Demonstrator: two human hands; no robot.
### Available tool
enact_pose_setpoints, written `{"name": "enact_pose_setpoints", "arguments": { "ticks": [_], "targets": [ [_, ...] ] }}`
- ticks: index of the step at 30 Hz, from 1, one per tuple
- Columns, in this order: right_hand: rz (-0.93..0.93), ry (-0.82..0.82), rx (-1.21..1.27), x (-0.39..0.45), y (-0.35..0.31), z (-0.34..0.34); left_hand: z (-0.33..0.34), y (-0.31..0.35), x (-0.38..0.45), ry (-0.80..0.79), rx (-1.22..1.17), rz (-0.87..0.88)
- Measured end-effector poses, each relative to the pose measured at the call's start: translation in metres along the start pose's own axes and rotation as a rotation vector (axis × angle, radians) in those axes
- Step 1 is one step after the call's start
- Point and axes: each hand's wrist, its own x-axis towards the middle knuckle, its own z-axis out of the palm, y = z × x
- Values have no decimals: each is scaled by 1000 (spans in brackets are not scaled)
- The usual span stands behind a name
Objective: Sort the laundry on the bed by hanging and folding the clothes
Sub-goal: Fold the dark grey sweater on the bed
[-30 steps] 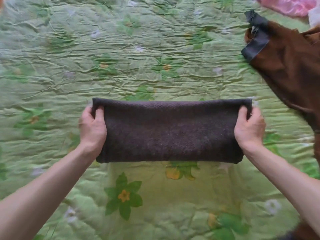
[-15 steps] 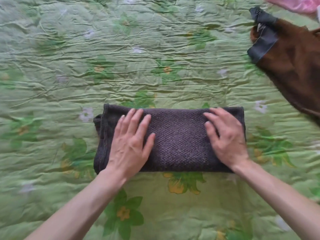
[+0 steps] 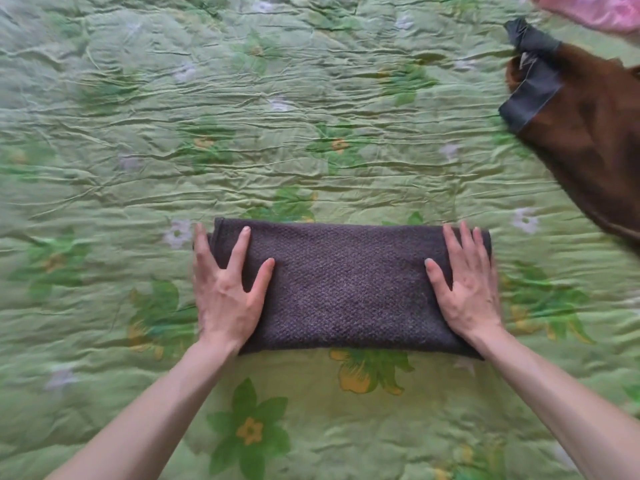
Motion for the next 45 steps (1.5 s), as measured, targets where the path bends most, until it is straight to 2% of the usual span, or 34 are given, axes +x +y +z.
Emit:
{"name": "enact_pose_setpoints", "arguments": {
  "ticks": [3, 5, 7, 9, 12, 15, 19, 22, 24, 25, 27, 29, 30, 32, 34, 36, 39, 41, 42, 45],
  "targets": [
    [29, 61, 104, -7, -1, 1, -3, 15, 5, 50, -218, -273],
    [73, 121, 179, -15, 1, 2, -3, 23, 11, 47, -143, -372],
    [194, 172, 270, -23, 2, 1, -3, 29, 17, 45, -90, -419],
    [336, 195, 363, -30, 6, -1, -5, 33, 24, 68, -165, -493],
    [490, 53, 560, -33, 15, -11, -7, 32, 26, 154, -252, -450],
    [503, -70, 700, -31, 24, -21, -12, 20, 26, 205, -390, -378],
    [580, -113, 807, -21, 29, -31, -13, 2, 40, 94, -410, -546],
    [663, -262, 1070, -19, 20, -37, -9, 6, 46, -36, -360, -609],
    [649, -293, 1098, -20, 11, -41, -10, 10, 47, -137, -295, -631],
    [643, -274, 1072, -21, 7, -44, -13, 11, 46, -138, -277, -617],
    [608, -202, 957, -21, 2, -49, -22, 12, 40, -18, -259, -506],
    [531, -135, 809, -22, -6, -56, -31, 15, 31, 177, -174, -244],
    [497, -109, 740, -23, -11, -59, -32, 17, 24, 219, -144, -83],
    [433, -61, 624, -23, -24, -67, -27, 23, 7, 121, -136, 226],
    [373, -52, 546, -23, -40, -81, -15, 26, -16, -118, -30, 430],
    [338, -79, 499, -23, -61, -97, -2, 26, -36, -298, 183, 509],
    [286, -145, 407, -27, -101, -120, 8, 27, -42, -386, 334, 473],
    [249, -181, 382, -32, -135, -132, 5, 31, -37, -391, 180, 428],
    [225, -185, 384, -35, -153, -135, -1, 34, -34, -394, -26, 361],
    [172, -198, 431, -42, -202, -133, -31, 43, -28, -360, -730, 0]
  ]
}}
